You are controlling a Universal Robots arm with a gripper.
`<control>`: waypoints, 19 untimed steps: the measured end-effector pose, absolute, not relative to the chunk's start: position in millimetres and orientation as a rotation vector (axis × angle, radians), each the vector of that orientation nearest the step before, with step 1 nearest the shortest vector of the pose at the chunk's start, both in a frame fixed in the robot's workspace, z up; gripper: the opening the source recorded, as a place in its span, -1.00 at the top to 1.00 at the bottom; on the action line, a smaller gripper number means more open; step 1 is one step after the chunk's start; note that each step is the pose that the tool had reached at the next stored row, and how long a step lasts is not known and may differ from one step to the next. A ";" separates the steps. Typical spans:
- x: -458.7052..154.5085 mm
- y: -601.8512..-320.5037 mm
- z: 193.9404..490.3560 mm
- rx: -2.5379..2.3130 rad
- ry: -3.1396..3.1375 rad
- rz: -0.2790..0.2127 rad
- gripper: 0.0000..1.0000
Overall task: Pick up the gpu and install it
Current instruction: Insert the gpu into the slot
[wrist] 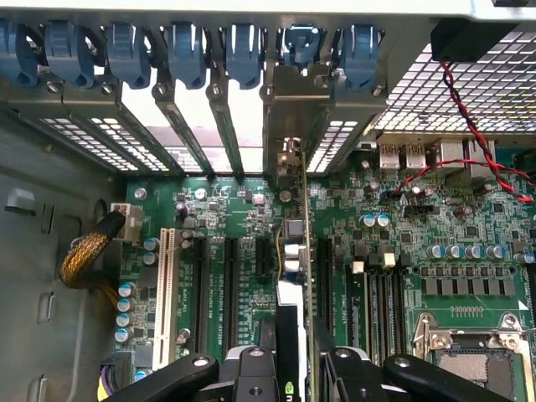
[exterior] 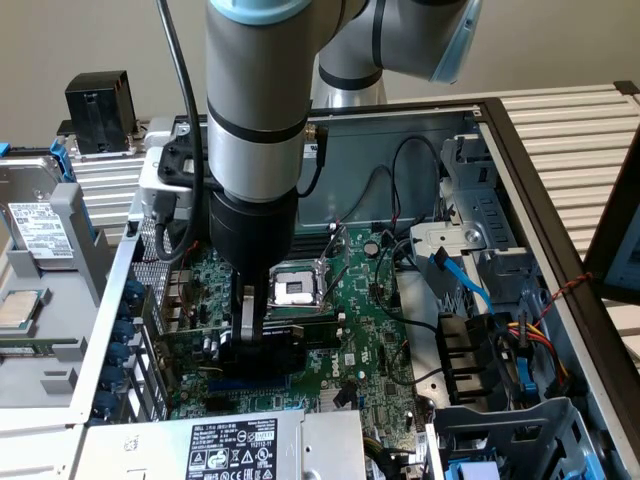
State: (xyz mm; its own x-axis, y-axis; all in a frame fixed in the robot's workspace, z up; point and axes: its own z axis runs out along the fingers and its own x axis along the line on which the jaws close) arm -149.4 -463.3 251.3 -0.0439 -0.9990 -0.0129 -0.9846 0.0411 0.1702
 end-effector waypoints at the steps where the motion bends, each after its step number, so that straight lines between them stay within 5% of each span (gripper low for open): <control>1: -149.4 -463.3 251.3 2.093 -2.185 -0.201 0.46; 19: -149.5 -462.9 252.8 2.085 -2.176 -0.217 0.46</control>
